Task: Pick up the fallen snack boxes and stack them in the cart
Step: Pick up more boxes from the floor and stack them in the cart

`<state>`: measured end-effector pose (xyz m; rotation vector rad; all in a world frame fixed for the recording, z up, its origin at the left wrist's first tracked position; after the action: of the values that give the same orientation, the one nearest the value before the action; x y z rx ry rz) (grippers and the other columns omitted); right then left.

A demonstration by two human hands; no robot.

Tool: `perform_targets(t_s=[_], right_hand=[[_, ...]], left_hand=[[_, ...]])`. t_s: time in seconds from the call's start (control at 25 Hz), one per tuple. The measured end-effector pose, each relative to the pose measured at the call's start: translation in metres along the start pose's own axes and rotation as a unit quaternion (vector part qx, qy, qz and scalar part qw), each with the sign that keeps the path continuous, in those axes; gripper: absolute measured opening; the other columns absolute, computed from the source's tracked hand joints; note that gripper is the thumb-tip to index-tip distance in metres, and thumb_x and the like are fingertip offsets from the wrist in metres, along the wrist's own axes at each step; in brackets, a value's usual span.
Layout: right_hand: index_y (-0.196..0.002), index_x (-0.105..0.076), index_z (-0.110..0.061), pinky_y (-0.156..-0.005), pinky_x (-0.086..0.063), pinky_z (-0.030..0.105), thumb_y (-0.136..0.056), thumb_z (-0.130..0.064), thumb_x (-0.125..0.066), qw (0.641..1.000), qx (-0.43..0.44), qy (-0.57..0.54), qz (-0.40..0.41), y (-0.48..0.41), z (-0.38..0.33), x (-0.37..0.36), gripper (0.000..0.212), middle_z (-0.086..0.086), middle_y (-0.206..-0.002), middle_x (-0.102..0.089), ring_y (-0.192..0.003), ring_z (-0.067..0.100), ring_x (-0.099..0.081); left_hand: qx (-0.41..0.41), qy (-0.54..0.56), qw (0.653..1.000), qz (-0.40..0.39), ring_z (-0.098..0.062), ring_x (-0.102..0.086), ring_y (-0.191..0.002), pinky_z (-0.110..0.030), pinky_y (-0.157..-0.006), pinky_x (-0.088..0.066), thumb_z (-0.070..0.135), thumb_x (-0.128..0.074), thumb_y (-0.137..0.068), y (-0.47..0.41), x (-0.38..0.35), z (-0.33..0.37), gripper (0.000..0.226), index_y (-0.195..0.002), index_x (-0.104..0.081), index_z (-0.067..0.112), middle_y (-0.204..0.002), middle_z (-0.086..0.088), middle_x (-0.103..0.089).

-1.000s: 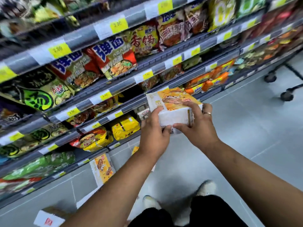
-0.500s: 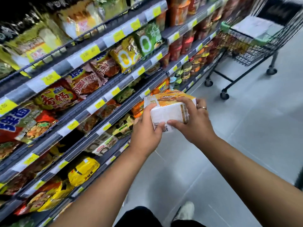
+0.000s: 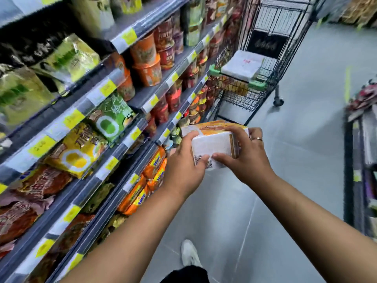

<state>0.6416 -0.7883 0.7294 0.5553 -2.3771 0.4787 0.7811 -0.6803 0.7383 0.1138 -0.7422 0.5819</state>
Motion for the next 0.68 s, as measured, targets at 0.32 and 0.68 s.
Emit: perform_targets(t_s=[0.32, 0.68], right_hand=[[-0.120, -0.045, -0.048, -0.095, -0.048, 0.042, -0.064, -0.048, -0.080, 0.993, -0.056, 0.033, 0.099, -0.179, 0.067, 0.063, 0.066, -0.002, -0.111, -0.029, -0.112, 0.030, -0.048], [-0.122, -0.045, -0.046, -0.098, -0.046, 0.044, -0.062, -0.055, -0.076, 0.994, -0.058, 0.022, 0.095, -0.375, 0.148, 0.109, 0.068, 0.001, -0.117, -0.031, -0.114, 0.031, -0.048]], left_hand=[[-0.094, 0.009, 0.993, -0.075, -0.030, -0.053, -0.114, -0.042, -0.092, -0.046, 0.027, -0.065, -0.085, -0.213, -0.064, 0.071, 0.060, -0.137, -0.037, 0.034, -0.128, 0.000, -0.060], [-0.089, 0.003, 0.993, -0.073, -0.033, -0.056, -0.111, -0.043, -0.092, -0.046, 0.025, -0.066, -0.085, -0.406, -0.143, 0.129, 0.060, -0.138, -0.039, 0.029, -0.127, -0.006, -0.061]])
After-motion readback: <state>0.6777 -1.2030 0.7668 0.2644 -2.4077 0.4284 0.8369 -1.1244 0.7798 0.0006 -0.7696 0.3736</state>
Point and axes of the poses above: each hand's wrist, its own y-axis away from the middle knuckle, its own x-axis out of the back of the hand, z = x × y, the point moved 1 cm from there along -y, towards the middle knuckle
